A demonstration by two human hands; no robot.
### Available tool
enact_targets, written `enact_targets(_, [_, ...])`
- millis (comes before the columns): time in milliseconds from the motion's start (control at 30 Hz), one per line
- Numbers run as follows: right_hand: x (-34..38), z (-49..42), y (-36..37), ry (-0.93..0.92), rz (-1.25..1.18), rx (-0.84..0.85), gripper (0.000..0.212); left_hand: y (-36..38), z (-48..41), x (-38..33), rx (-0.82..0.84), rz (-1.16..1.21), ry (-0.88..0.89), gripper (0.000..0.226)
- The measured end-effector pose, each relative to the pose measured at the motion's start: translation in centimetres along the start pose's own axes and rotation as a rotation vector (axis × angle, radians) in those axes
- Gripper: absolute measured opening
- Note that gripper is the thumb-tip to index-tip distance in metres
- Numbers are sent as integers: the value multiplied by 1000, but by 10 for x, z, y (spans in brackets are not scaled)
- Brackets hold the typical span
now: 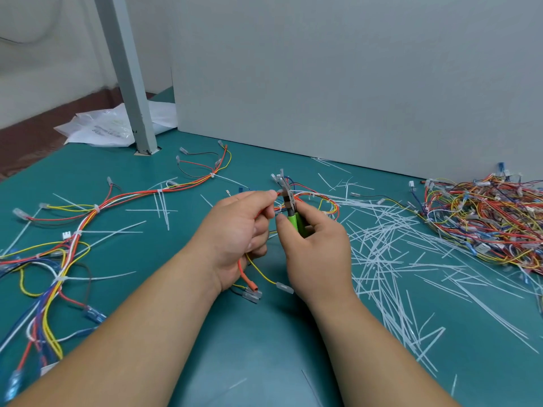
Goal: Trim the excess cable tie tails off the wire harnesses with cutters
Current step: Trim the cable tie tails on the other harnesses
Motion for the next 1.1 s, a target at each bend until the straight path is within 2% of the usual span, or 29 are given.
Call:
enact_targets(100, [4,1,1,11,-68,-2,3,2,1,-2,12,27,86,37])
enact_targets(300, [9,2,1,36,-202,-15,10,9,8,-9,-18,-48,300,31])
enact_targets(567, [6,-1,-1,4,-161,-38,17,5,17,-20,-156,-412,701,23])
enact_targets(767, [8,0,-4,-24,-105,-64,16,2,21,-20,-248,-580,840,21])
enact_targets(867, [8,0,-4,-24,-105,-67,14,2,22,-20,-259,-596,852,27])
enact_targets(1100, [7,0,-3,-23,-119,-48,17,2,24,-21,-271,-590,858,27])
Point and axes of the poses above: each hand's wrist, its own z-axis away from the middle knuckle, its own y-axis out of the palm, x = y × z, the point moved 5 cm from there along -z, towards the middle knuckle, and after that the axes turned 9 degrees about -x, right-handed, at the moved point
